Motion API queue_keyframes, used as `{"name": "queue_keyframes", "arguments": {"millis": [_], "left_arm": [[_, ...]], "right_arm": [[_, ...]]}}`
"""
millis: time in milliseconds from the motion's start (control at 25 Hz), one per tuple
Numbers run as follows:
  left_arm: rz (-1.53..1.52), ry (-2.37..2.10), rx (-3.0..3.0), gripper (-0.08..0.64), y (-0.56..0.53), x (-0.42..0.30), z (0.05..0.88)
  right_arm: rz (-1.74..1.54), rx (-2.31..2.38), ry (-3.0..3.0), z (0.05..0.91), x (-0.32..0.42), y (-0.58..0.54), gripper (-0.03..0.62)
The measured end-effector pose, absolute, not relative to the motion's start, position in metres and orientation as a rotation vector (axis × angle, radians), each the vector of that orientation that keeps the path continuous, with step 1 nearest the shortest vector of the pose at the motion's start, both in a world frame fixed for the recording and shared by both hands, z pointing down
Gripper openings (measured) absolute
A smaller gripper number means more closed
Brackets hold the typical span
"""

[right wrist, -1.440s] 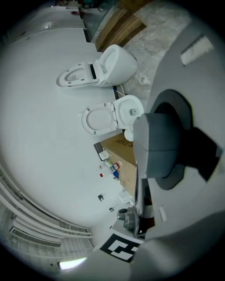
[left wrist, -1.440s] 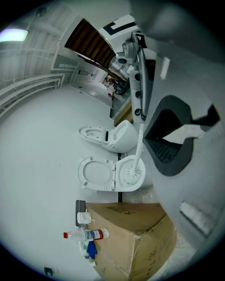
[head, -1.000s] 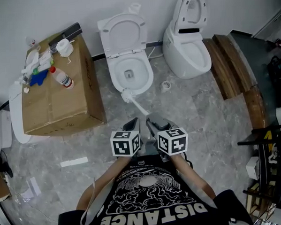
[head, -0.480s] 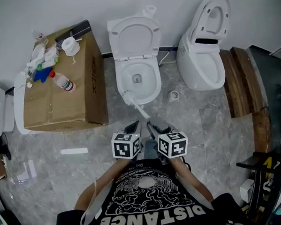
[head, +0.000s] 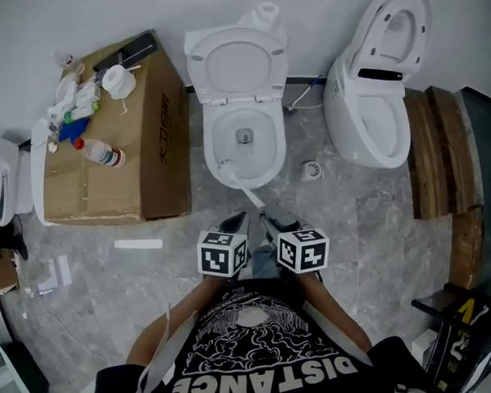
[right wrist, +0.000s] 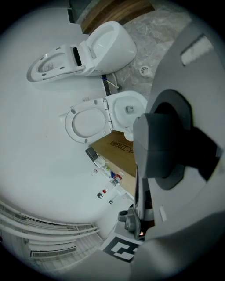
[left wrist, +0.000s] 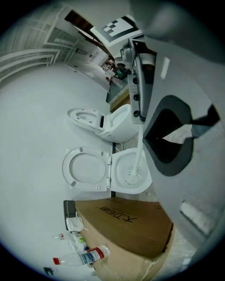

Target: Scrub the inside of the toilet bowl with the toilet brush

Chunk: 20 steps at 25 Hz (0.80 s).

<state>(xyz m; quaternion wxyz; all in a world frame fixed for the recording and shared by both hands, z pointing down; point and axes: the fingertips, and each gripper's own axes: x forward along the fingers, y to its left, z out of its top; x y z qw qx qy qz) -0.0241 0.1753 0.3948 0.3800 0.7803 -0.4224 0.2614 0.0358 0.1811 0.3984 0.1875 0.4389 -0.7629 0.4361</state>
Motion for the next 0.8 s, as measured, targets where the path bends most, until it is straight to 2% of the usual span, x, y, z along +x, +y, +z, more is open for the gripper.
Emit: {"name": "queue_keyframes", "arguments": {"millis": [480, 800], "left_arm": [[0.689, -1.249, 1.959, -0.002, 0.109, -0.014, 0.383], [0.685, -1.272, 1.923, -0.002, 0.086, -0.021, 0.391]], "right_arm": [[1.187, 1.107, -2.182, 0.413, 0.074, 0.111, 0.152], [1.250, 1.079, -2.123, 0.439, 0.070, 0.105, 0.152]]}}
